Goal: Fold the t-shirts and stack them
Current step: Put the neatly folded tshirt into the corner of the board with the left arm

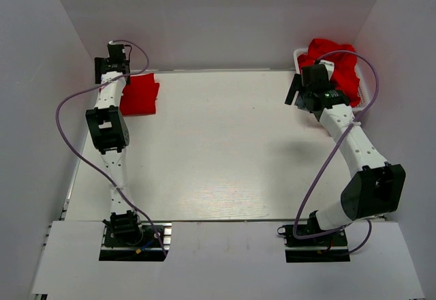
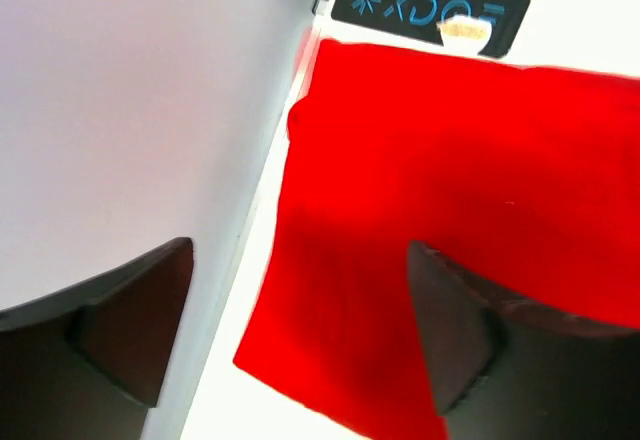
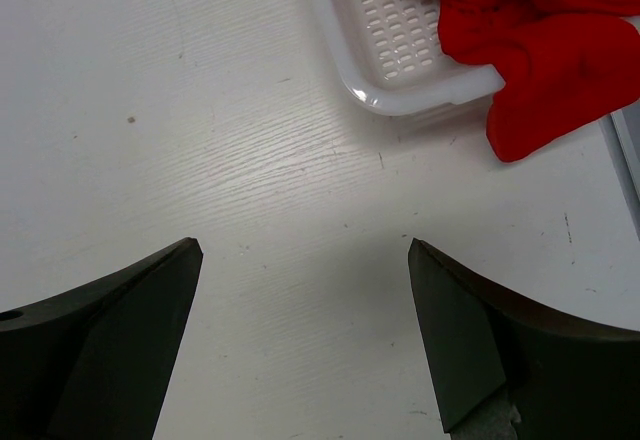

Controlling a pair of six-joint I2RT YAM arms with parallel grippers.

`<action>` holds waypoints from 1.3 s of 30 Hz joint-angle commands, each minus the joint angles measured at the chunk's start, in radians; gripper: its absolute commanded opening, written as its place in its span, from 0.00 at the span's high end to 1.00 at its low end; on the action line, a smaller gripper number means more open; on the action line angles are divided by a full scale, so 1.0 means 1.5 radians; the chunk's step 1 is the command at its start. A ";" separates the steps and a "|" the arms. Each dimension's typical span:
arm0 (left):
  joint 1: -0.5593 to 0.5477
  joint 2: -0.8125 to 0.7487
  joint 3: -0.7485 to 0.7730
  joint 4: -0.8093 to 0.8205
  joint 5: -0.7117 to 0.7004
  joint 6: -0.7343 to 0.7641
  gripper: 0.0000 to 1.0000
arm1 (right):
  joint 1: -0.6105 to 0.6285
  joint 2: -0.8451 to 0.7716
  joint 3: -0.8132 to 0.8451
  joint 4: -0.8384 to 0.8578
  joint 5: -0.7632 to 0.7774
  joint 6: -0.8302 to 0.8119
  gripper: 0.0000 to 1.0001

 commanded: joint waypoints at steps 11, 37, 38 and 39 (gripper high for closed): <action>-0.033 -0.254 -0.064 -0.118 0.177 -0.150 0.00 | 0.000 -0.068 -0.058 0.026 -0.054 0.012 0.10; -0.387 -0.917 -0.862 -0.043 0.161 -0.352 0.00 | 0.000 -0.322 -0.425 0.189 -0.223 0.042 0.10; -0.387 -0.917 -0.862 -0.043 0.147 -0.351 0.00 | 0.000 -0.327 -0.433 0.207 -0.223 0.052 0.10; -0.387 -0.926 -0.868 -0.043 0.146 -0.351 0.00 | 0.000 -0.336 -0.436 0.211 -0.224 0.052 0.10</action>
